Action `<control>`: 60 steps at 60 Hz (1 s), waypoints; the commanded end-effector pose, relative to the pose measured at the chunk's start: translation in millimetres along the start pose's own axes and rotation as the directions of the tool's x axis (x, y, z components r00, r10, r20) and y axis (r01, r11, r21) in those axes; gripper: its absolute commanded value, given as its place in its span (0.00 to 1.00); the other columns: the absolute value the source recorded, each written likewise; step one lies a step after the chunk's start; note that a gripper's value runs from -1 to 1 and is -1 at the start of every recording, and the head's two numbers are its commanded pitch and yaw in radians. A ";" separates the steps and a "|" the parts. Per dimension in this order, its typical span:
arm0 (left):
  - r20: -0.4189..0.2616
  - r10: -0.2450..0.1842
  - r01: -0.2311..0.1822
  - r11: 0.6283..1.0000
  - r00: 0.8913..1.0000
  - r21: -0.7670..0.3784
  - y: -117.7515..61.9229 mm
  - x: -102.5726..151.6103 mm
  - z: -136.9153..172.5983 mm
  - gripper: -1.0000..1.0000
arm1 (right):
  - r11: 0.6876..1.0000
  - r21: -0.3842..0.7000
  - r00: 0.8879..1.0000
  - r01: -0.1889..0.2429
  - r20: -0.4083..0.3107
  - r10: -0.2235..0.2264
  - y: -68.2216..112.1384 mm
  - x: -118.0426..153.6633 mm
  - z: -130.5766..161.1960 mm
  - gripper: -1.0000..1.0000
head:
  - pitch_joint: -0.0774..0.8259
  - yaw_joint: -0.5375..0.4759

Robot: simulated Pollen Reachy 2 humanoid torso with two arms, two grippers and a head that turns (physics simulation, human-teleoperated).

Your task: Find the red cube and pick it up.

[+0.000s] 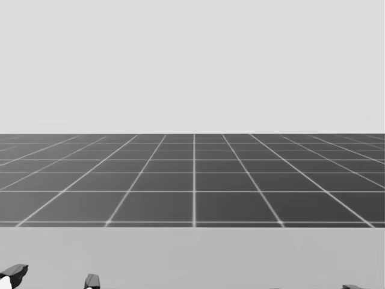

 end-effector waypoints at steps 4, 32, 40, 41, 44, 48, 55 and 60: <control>0.000 0.000 0.000 1.000 1.000 0.000 0.0 0.0 0.0 0.00 | 1.000 -0.004 1.000 0.012 -0.025 -0.012 5.9 -3.1 1.5 0.00 | 0.10 0.54; -0.006 -0.007 0.007 1.000 1.000 0.000 -0.2 -0.7 -0.3 0.00 | 0.999 -0.018 0.999 0.035 -0.010 -0.036 0.9 -0.9 -1.6 0.00 | 0.44 0.54; -0.008 -0.010 0.010 1.000 1.000 0.001 0.1 -1.3 -0.8 0.00 | 0.999 -0.017 0.999 0.033 -0.007 -0.033 1.0 -0.9 -1.1 0.00 | 0.54 0.55; -0.008 -0.010 0.010 1.000 1.000 0.001 0.1 -1.3 -0.8 0.00 | 0.999 -0.017 0.999 0.032 -0.007 -0.032 1.1 -1.0 -1.1 0.00 | 0.54 0.55; -0.009 -0.012 0.012 1.000 1.000 0.002 0.1 -1.3 -0.7 0.00 | 0.999 -0.015 0.999 0.031 -0.007 -0.031 1.4 -1.1 -1.0 0.00 | 0.58 0.56; -0.009 -0.012 0.012 1.000 1.000 0.002 0.2 -1.2 -0.8 0.00 | 0.999 -0.014 0.999 0.031 -0.007 -0.031 1.4 -1.1 -1.0 0.00 | 0.62 0.57; -0.011 -0.013 0.013 1.000 1.000 0.003 0.2 -1.2 -0.8 0.00 | 0.999 -0.013 1.000 0.031 -0.007 -0.031 1.2 -0.5 -0.8 0.00 | 0.68 0.61; -0.012 -0.013 0.013 1.000 1.000 0.004 0.4 -1.1 -0.9 0.00 | 0.999 -0.011 0.999 0.031 -0.009 -0.031 1.4 -0.4 -0.7 0.00 | 0.71 0.65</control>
